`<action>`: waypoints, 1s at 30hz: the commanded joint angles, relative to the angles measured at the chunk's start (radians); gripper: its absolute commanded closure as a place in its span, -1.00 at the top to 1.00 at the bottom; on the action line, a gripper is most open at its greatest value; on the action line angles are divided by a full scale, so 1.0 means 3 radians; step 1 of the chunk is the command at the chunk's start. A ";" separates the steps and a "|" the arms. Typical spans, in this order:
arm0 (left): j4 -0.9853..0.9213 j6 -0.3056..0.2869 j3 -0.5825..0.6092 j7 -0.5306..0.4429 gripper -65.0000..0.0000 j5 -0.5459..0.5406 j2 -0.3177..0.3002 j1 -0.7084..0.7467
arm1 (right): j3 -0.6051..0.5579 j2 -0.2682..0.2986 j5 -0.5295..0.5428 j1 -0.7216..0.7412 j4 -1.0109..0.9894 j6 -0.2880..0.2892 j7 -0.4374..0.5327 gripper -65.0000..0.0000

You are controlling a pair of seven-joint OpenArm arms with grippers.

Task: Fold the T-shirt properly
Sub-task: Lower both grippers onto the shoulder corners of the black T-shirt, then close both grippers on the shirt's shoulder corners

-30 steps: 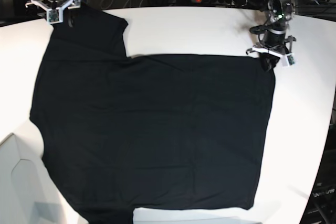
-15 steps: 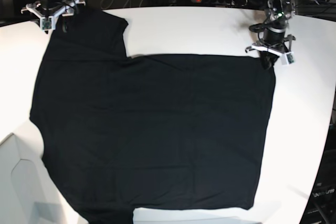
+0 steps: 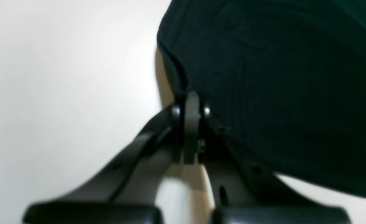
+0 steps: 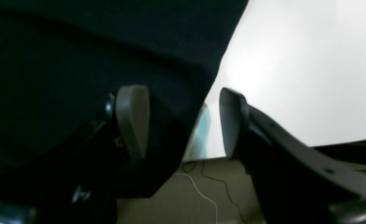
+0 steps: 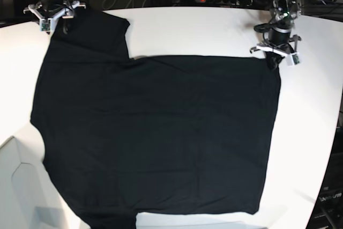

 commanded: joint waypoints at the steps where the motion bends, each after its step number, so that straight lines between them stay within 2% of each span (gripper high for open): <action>1: 0.0001 0.0022 0.0000 0.0187 -1.00 0.0026 -0.0011 0.0056 | 0.0008 0.0020 -0.0046 -0.0020 -0.0005 0.0034 -0.0091 0.10; 4: 0.0001 0.0022 0.0000 0.0187 -1.00 0.0026 -0.0011 0.0077 | 0.0003 0.0020 -0.0046 -0.0020 -0.0025 0.0039 -0.0091 -0.15; 10: 0.0021 0.0022 0.0000 0.0177 -1.00 0.0026 -0.0011 0.0102 | 0.0003 0.0020 -0.0046 -0.0005 -0.0020 0.0039 -0.0091 -1.00; 15: 0.0211 0.0027 -0.0087 0.0187 -1.00 0.0026 -0.0006 0.0174 | 0.0013 0.0046 -0.0041 -0.0020 0.0148 0.0039 -0.0071 -1.00; 21: 0.0507 0.0001 -0.0425 0.0192 -1.00 0.0026 0.0158 0.0200 | 0.0013 0.0035 -0.0036 -0.0030 0.0553 0.0039 -0.0086 -1.00; 30: 0.0753 0.0022 -0.0491 0.0192 -1.00 0.0026 0.0173 0.0205 | -0.0002 0.0025 -0.0036 0.0036 0.0957 0.0039 -0.0076 -1.00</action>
